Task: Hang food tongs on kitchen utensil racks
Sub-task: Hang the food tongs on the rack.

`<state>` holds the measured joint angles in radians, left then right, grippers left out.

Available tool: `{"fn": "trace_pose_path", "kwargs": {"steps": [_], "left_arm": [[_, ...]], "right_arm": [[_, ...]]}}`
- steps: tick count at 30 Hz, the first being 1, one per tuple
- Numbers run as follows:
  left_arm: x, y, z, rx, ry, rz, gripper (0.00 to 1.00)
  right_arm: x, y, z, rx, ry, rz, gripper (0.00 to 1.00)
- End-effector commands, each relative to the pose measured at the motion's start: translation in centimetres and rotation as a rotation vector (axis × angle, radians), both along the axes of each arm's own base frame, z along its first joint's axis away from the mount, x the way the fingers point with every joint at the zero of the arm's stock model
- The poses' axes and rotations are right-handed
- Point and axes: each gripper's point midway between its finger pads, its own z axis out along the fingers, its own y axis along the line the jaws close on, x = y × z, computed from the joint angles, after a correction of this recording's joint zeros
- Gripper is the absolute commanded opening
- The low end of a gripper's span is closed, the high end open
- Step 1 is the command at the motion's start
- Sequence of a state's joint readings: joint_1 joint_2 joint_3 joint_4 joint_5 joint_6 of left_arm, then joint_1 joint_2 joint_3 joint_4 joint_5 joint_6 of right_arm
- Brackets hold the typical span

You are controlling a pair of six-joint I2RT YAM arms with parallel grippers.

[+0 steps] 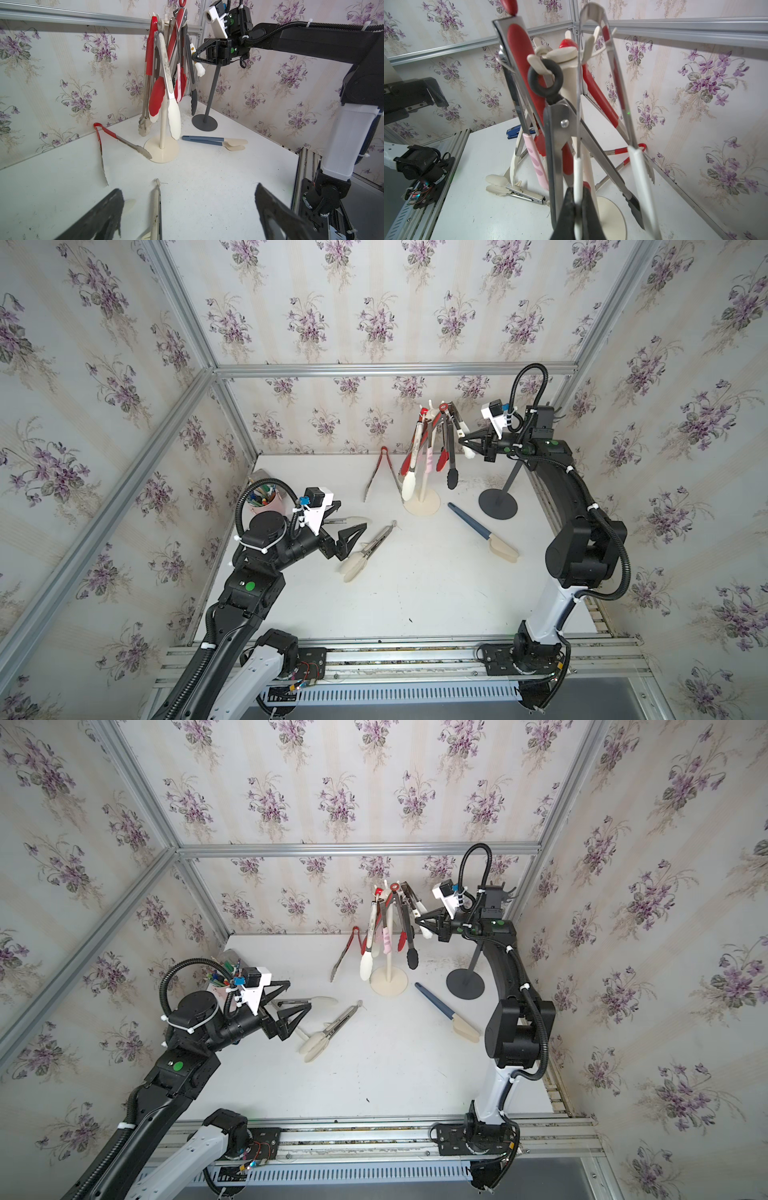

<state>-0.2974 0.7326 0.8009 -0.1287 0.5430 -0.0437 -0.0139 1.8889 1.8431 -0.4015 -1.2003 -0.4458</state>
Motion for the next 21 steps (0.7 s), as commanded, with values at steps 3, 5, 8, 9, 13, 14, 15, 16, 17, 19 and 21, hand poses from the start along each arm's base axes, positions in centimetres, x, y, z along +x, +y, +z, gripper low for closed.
{"fn": "trace_pose_path", "kwargs": {"steps": [3, 5, 8, 9, 13, 14, 15, 16, 17, 19, 21], "left_arm": [[0.0, 0.1, -0.2, 0.008, -0.003, 0.007, 0.99], [0.0, 0.1, -0.3, 0.009, 0.001, 0.006, 0.99], [0.1, 0.1, -0.4, 0.009, 0.004, 0.007, 0.99], [0.1, 0.1, -0.4, 0.008, 0.005, 0.005, 0.99], [0.1, 0.0, -0.4, 0.010, 0.005, 0.004, 0.99], [0.1, 0.1, -0.5, 0.009, 0.007, 0.006, 0.99], [0.1, 0.1, -0.5, 0.009, 0.008, 0.005, 0.99], [0.1, 0.1, -0.5, 0.008, 0.007, 0.004, 0.99], [0.0, 0.0, -0.4, 0.007, 0.007, 0.003, 0.99], [0.1, 0.0, -0.5, 0.009, 0.006, 0.004, 0.99], [0.1, 0.1, -0.5, 0.011, 0.004, 0.006, 0.99]], "right_arm": [[-0.2, 0.0, 0.4, -0.006, -0.040, 0.018, 0.00], [-0.2, 0.1, 0.5, 0.000, -0.033, 0.024, 0.00], [-0.4, 0.2, 0.1, -0.002, -0.020, 0.030, 0.00], [-0.4, 0.2, -0.1, -0.004, -0.013, 0.031, 0.00], [-0.6, 0.4, -0.7, -0.013, 0.002, 0.034, 0.00], [-0.6, 0.4, -0.7, -0.013, 0.001, 0.036, 0.00], [-0.7, 0.6, -0.8, -0.013, 0.004, 0.039, 0.00], [-0.6, 0.6, -0.9, -0.015, 0.006, 0.039, 0.00], [-0.6, 0.7, -1.0, -0.016, 0.009, 0.040, 0.00], [-0.6, 0.8, -1.4, -0.022, 0.016, 0.040, 0.00], [-0.7, 0.8, -1.6, -0.029, 0.019, 0.039, 0.00]]}}
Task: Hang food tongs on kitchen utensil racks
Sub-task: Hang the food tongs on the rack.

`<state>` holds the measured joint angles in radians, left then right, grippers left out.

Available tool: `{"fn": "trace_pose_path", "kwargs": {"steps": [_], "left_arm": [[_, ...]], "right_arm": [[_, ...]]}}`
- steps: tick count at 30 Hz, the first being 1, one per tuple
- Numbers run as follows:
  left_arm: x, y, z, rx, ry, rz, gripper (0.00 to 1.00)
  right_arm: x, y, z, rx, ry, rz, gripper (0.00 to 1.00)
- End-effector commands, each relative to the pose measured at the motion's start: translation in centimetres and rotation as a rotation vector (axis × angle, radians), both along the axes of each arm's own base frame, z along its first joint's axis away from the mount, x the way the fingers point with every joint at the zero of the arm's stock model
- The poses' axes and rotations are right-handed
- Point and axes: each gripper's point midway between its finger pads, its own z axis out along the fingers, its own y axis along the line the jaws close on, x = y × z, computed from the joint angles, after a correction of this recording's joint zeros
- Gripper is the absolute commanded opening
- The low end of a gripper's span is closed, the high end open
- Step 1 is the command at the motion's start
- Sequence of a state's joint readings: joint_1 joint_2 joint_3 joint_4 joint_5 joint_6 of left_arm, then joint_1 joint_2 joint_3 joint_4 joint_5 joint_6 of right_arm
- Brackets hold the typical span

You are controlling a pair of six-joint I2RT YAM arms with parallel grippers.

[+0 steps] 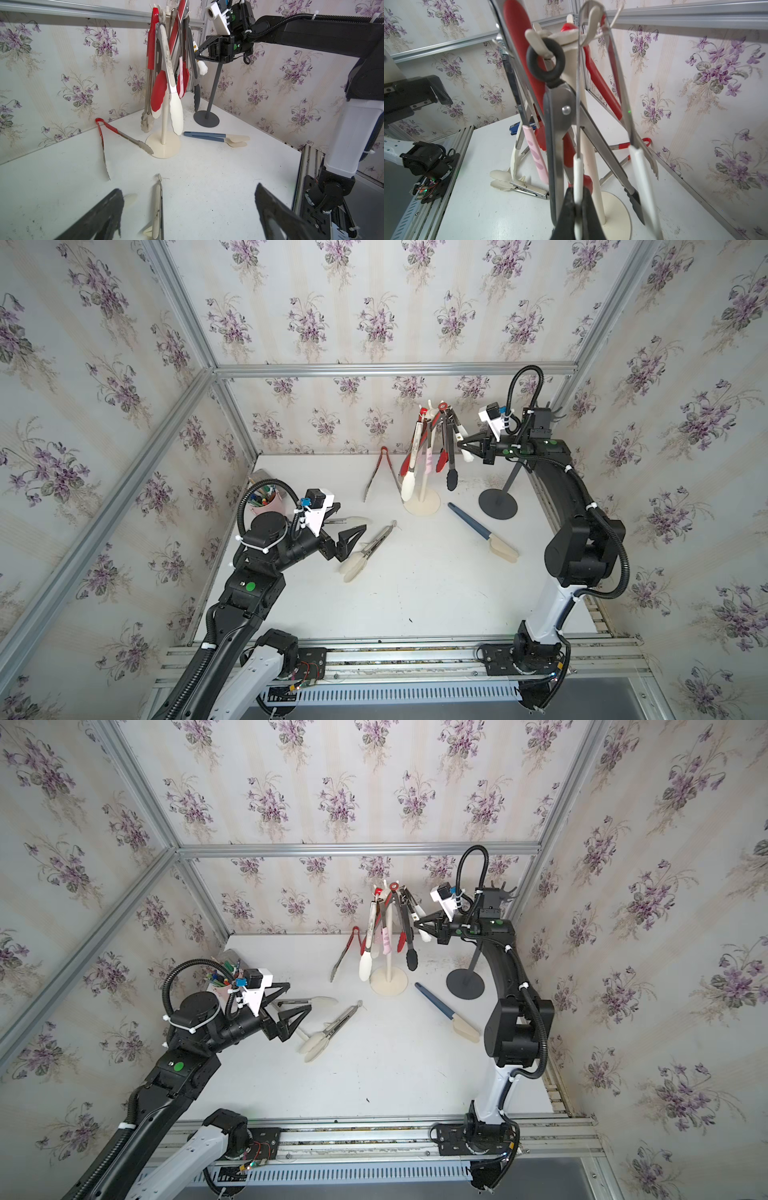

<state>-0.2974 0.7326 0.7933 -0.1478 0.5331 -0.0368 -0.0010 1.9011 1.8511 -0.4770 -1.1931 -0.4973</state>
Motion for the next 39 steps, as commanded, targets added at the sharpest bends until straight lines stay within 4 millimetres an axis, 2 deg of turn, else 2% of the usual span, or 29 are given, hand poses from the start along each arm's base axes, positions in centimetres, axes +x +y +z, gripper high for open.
{"fn": "trace_pose_path", "kwargs": {"steps": [1, 3, 9, 12, 16, 20, 26, 30, 33, 39], "left_arm": [[0.0, -0.1, 0.4, -0.004, -0.015, -0.004, 0.99], [0.0, 0.0, 0.3, -0.002, -0.016, -0.003, 0.99], [0.2, -0.1, 0.2, -0.001, -0.009, 0.000, 0.99], [0.4, -0.1, 0.2, 0.000, -0.004, 0.004, 0.99], [0.8, -0.1, 0.3, 0.000, -0.001, 0.012, 0.99], [1.4, -0.2, 0.6, -0.002, 0.003, 0.012, 0.99], [2.5, -0.7, 0.6, 0.002, 0.013, 0.012, 0.99], [3.1, -1.3, 0.3, 0.019, 0.019, 0.006, 0.99], [3.4, -2.0, 0.0, 0.028, 0.031, -0.015, 0.99], [3.5, -3.0, -0.4, 0.031, 0.035, -0.041, 0.99]], "right_arm": [[-0.3, 0.2, -0.4, -0.015, -0.014, 0.015, 0.00], [-0.1, 0.0, -0.7, -0.034, -0.013, -0.007, 0.01], [0.3, -0.5, 1.0, -0.043, -0.064, -0.071, 0.30], [0.4, -0.6, 2.7, -0.029, -0.100, -0.100, 0.39], [-0.3, -0.8, 5.5, 0.002, -0.160, -0.133, 0.44], [-1.9, -1.2, 7.8, 0.049, -0.201, -0.203, 0.49], [-4.4, -2.8, 9.1, 0.095, -0.145, -0.378, 0.54], [-6.0, -4.6, 8.6, 0.090, -0.058, -0.531, 0.56], [-7.7, -5.6, 7.0, 0.056, 0.025, -0.613, 0.58], [-11.9, -7.0, 1.5, -0.040, 0.239, -0.712, 0.58]]}}
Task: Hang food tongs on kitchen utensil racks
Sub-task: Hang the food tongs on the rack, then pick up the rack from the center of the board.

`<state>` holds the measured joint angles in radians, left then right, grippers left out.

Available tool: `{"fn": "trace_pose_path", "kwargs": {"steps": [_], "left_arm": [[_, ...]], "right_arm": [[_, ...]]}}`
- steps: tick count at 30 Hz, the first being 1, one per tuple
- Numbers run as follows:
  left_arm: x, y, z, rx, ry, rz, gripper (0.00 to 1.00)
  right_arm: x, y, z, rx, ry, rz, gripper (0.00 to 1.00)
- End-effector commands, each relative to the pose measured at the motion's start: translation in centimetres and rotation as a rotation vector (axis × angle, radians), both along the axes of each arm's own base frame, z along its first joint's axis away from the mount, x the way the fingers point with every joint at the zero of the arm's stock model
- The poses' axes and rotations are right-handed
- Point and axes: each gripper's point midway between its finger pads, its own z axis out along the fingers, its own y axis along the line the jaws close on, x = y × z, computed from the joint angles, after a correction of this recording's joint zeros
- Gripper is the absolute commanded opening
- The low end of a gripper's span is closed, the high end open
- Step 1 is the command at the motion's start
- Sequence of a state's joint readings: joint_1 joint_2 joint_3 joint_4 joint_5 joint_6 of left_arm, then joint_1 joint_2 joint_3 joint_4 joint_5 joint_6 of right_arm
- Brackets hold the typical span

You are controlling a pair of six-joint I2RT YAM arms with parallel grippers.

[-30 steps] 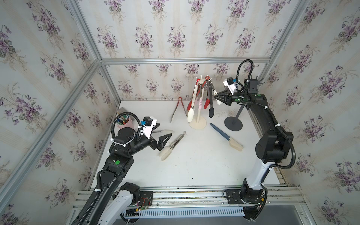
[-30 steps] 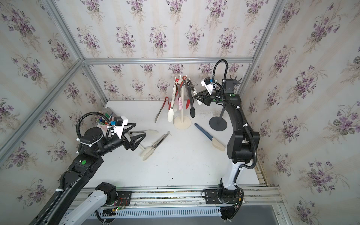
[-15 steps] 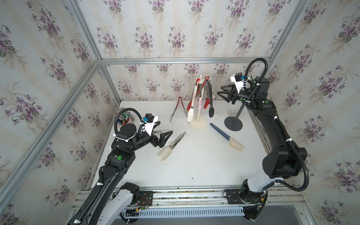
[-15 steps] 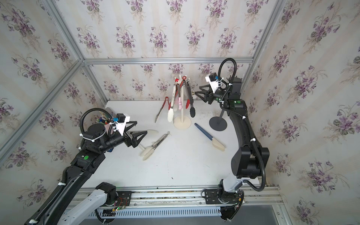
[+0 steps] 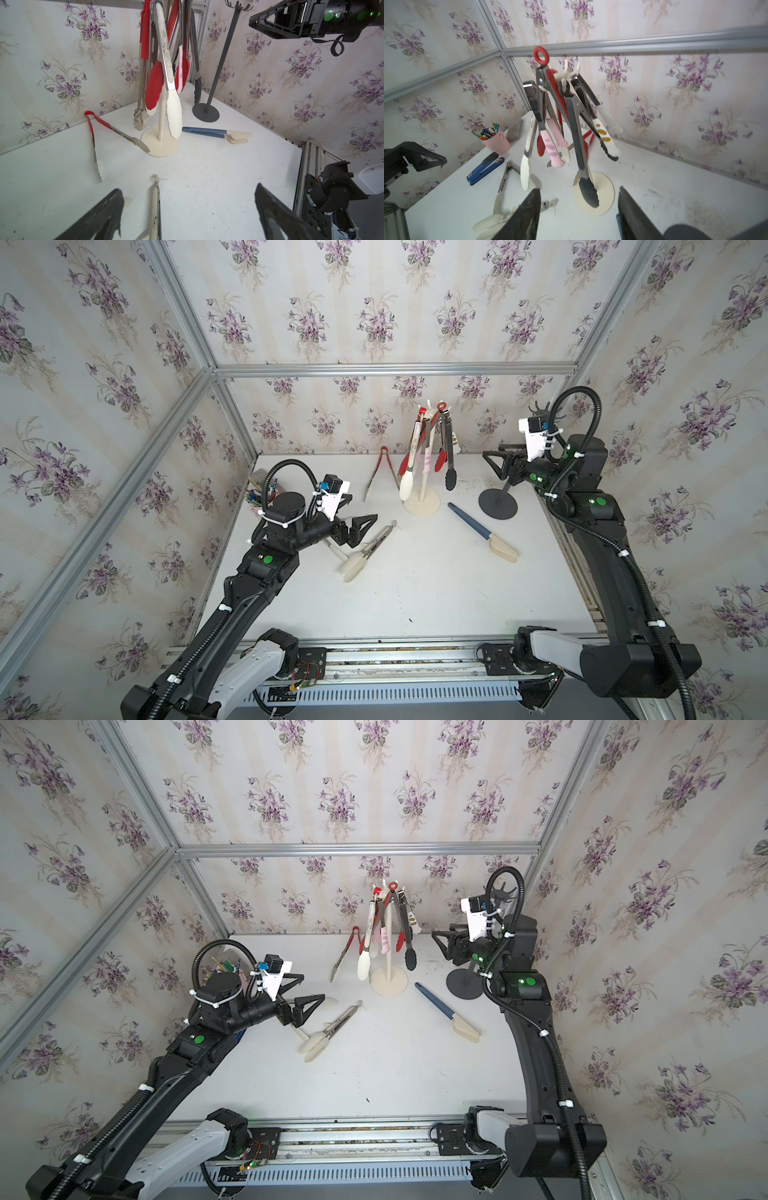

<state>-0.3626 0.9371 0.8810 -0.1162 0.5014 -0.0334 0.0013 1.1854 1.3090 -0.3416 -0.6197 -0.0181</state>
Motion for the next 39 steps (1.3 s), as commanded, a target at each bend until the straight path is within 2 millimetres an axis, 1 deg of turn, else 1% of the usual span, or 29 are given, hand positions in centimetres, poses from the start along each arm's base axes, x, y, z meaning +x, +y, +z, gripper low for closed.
{"fn": "trace_pose_path", "kwargs": {"steps": [1, 3, 5, 7, 8, 11, 12, 14, 16, 21, 24, 28, 34, 39], "left_arm": [[0.1, -0.4, 0.7, -0.004, -0.039, -0.010, 0.99], [0.1, -0.6, 0.5, -0.004, -0.039, -0.014, 0.99], [0.0, -0.9, 0.5, -0.005, -0.040, -0.016, 0.99], [0.0, -1.0, 0.4, -0.005, -0.039, -0.021, 0.99], [0.0, -1.1, 0.4, -0.005, -0.039, -0.024, 0.99], [0.2, -1.1, 0.4, -0.007, -0.036, -0.017, 0.99], [0.2, -1.2, 0.3, -0.007, -0.036, -0.020, 0.99], [0.2, -1.2, 0.3, -0.010, -0.036, -0.017, 0.99], [0.1, -1.1, 0.5, -0.013, -0.040, -0.018, 0.99], [-0.2, -0.7, 0.5, -0.014, -0.052, -0.002, 0.99], [-0.5, -0.5, 0.5, -0.015, -0.055, 0.003, 0.99], [-0.8, -0.2, 0.6, -0.018, -0.063, 0.012, 0.99], [-1.1, 0.0, 0.5, -0.012, -0.064, 0.021, 0.99], [-1.2, 0.3, 0.3, -0.004, -0.057, 0.030, 0.99]], "right_arm": [[-2.1, -1.1, -4.6, 0.006, 0.198, -0.087, 0.58], [-3.3, -1.1, -6.9, 0.029, 0.264, -0.098, 0.58], [-4.1, -1.6, -9.1, 0.060, 0.327, -0.150, 0.57], [-4.7, -1.9, -10.5, 0.094, 0.353, -0.186, 0.56], [-4.8, -2.1, -11.0, 0.115, 0.353, -0.210, 0.57], [-4.9, -2.8, -11.6, 0.142, 0.322, -0.267, 0.59], [-4.8, -3.0, -11.8, 0.135, 0.310, -0.277, 0.59], [-4.3, -4.2, -12.4, 0.091, 0.282, -0.338, 0.60], [-3.9, -5.3, -12.6, 0.060, 0.241, -0.375, 0.61], [-2.4, -8.5, -12.9, 0.049, 0.134, -0.464, 0.61], [-1.4, -9.8, -12.9, 0.036, 0.058, -0.494, 0.61], [0.4, -11.8, -13.3, 0.037, -0.008, -0.530, 0.61], [3.4, -12.7, -12.6, 0.020, -0.114, -0.508, 0.60], [5.8, -12.8, -11.8, 0.013, -0.195, -0.475, 0.59]]}}
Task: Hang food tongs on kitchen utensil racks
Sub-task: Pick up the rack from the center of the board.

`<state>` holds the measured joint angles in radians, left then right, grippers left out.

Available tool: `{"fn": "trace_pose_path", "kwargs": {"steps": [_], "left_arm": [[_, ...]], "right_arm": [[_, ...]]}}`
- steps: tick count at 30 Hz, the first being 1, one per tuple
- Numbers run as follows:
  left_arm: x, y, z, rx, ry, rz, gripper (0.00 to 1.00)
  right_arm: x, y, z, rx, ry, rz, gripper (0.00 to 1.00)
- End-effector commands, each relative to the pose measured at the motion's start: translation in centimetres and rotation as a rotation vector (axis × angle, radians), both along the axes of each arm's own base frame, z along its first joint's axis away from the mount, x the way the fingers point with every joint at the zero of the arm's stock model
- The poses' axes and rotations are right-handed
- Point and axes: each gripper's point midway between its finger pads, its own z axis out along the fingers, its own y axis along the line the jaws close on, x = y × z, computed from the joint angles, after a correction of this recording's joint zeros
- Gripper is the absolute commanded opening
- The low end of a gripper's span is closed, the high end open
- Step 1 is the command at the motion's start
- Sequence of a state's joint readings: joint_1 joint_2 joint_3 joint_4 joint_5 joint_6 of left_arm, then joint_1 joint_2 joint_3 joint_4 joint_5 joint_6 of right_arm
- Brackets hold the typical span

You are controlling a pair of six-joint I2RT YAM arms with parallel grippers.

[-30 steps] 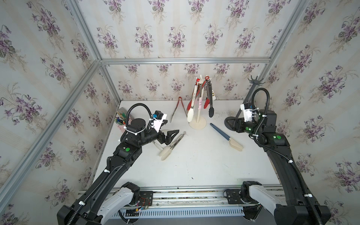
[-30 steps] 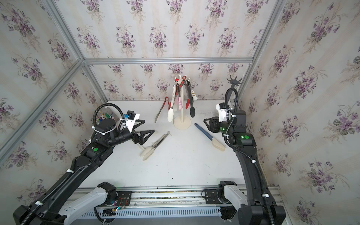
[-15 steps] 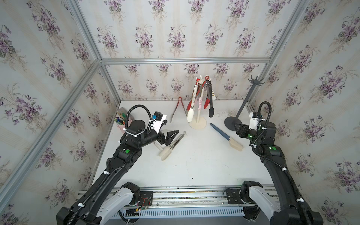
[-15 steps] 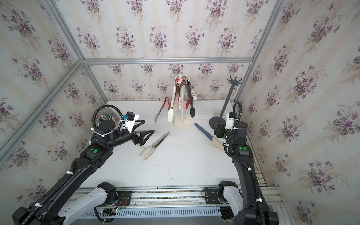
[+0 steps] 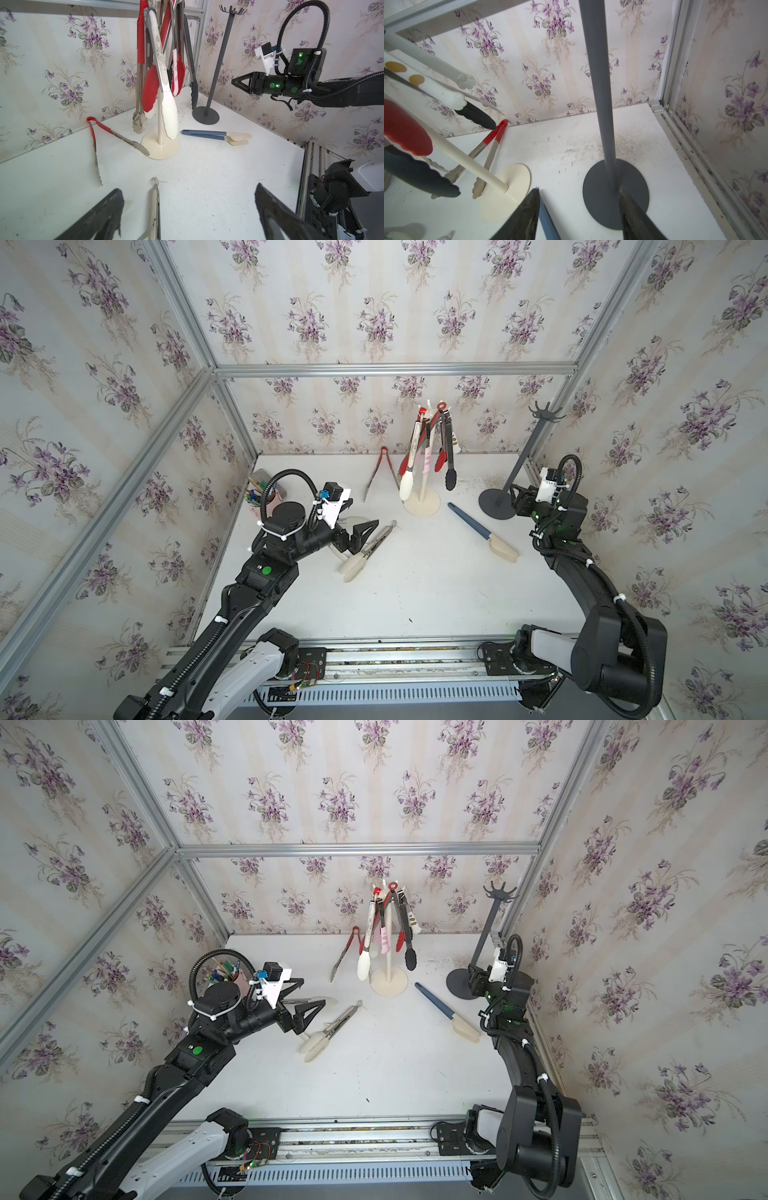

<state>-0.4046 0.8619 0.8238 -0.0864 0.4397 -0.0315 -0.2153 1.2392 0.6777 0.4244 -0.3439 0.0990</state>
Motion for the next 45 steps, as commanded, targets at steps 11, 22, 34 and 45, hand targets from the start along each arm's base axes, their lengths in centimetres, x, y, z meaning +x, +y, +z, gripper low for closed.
{"fn": "trace_pose_path", "kwargs": {"steps": [11, 22, 34, 45], "left_arm": [[0.1, 0.5, -0.4, 0.011, 0.019, 0.034, 0.99], [0.3, 0.6, -0.7, 0.008, 0.042, 0.046, 0.99], [0.5, 0.4, -1.2, 0.018, 0.063, 0.041, 0.99], [0.3, 0.5, -1.5, 0.018, 0.071, 0.042, 0.99]], "right_arm": [[5.8, -1.5, 3.6, -0.091, -0.235, 0.002, 0.54], [8.6, -2.0, 3.2, -0.078, -0.261, 0.009, 0.38], [8.8, -1.9, 3.2, -0.082, -0.282, 0.017, 0.19], [8.9, -1.8, 3.1, -0.083, -0.286, 0.017, 0.31]]}}
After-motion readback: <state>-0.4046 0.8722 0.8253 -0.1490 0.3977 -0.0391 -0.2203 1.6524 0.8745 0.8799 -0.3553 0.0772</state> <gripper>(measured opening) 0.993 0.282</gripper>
